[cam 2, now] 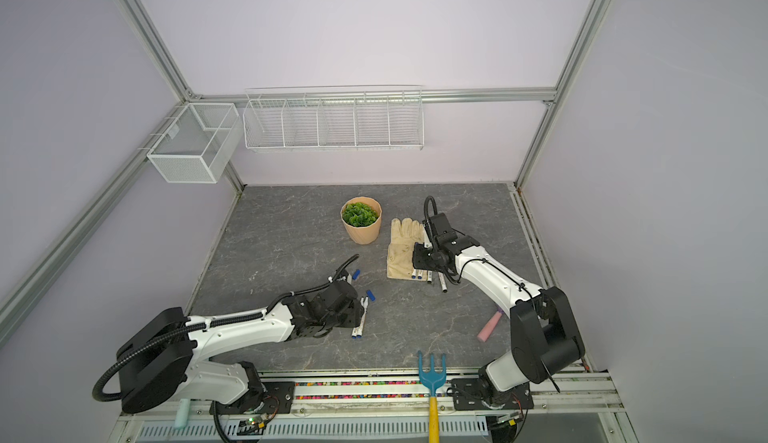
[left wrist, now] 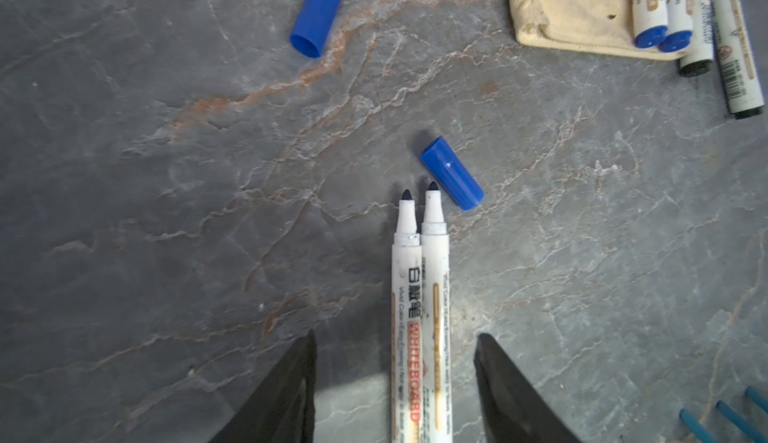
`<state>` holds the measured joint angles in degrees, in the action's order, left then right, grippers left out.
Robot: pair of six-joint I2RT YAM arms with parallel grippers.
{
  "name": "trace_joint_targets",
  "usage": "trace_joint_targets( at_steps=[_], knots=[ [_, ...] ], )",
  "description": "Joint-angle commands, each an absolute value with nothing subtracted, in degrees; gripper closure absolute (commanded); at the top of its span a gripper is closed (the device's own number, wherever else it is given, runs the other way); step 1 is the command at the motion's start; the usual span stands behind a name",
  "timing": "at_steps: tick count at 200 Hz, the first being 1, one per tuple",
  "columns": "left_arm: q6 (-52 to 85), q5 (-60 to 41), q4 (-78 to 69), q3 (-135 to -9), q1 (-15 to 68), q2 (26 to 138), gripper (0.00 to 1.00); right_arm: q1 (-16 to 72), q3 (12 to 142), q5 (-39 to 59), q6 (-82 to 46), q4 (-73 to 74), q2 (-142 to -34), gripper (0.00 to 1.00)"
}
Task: Insert the pens into the pen caps
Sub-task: 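Set the capped marker on the glove with right gripper while left moves to markers, then grasp an uncapped white marker with the left gripper and lift it upright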
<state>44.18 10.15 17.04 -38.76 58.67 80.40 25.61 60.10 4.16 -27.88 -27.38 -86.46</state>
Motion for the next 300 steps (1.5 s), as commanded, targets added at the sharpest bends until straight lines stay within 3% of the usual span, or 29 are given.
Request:
trace_joint_targets(
  at_steps=[1, 185, 260, 300],
  knots=[
    [44.06, 10.29, 20.99, -40.75, 59.22, 82.46, 0.41, 25.83, 58.89, 5.32, -28.21, -26.22, -84.91, 0.61],
    [46.75, 10.76, 25.99, -40.19, 59.78, 85.64, 0.56, 25.80, 58.18, 6.15, -27.51, -26.02, -84.77, 0.62],
    [51.21, 12.85, 31.01, -38.14, 60.60, 85.12, 0.80, 25.58, 58.27, 7.35, -28.04, -25.69, -84.36, 0.62],
    [50.11, 13.64, 29.96, -39.34, 60.57, 83.94, 0.98, 25.65, 58.71, 8.50, -28.36, -25.54, -82.59, 0.62]
  ],
)
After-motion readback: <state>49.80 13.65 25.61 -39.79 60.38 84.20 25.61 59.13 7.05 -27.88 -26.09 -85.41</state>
